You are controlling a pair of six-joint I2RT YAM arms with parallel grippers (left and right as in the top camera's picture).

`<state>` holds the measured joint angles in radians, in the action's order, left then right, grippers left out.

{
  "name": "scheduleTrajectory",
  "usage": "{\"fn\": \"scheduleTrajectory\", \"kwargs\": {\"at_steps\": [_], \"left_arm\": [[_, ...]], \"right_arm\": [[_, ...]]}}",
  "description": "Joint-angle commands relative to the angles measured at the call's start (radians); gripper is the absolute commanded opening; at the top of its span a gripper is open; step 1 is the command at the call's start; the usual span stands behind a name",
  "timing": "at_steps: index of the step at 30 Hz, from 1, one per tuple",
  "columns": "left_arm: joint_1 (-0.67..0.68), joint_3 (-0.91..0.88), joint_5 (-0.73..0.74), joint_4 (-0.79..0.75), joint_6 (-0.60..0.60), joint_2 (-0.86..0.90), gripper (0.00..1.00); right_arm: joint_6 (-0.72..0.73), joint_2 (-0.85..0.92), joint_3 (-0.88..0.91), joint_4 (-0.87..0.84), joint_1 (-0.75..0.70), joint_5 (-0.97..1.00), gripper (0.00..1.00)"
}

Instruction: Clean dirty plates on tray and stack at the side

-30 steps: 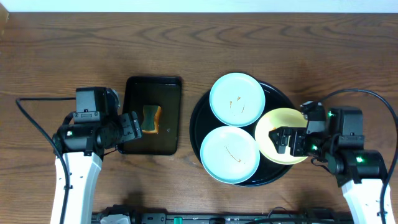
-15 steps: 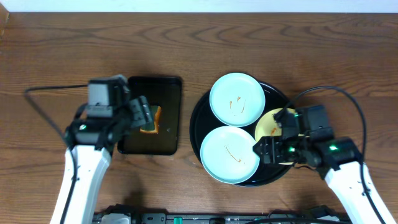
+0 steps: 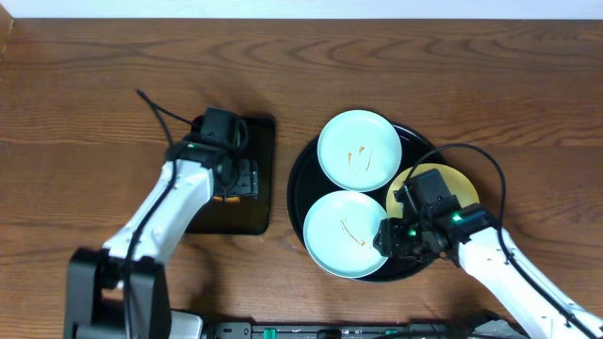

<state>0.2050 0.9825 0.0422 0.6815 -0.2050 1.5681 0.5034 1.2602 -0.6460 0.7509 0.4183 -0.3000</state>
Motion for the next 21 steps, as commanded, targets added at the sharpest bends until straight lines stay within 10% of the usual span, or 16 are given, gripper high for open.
{"fn": "scheduleTrajectory", "kwargs": {"at_steps": [1,21], "left_arm": [[0.005,0.003,-0.032,-0.027,0.014,0.054,0.80],[0.005,0.003,-0.145,-0.124,0.010,0.153,0.78]], "right_arm": [[0.051,0.042,0.008,-0.020,0.023,0.031,0.53],[0.054,0.118,0.008,-0.053,0.031,0.030,0.48]]}}
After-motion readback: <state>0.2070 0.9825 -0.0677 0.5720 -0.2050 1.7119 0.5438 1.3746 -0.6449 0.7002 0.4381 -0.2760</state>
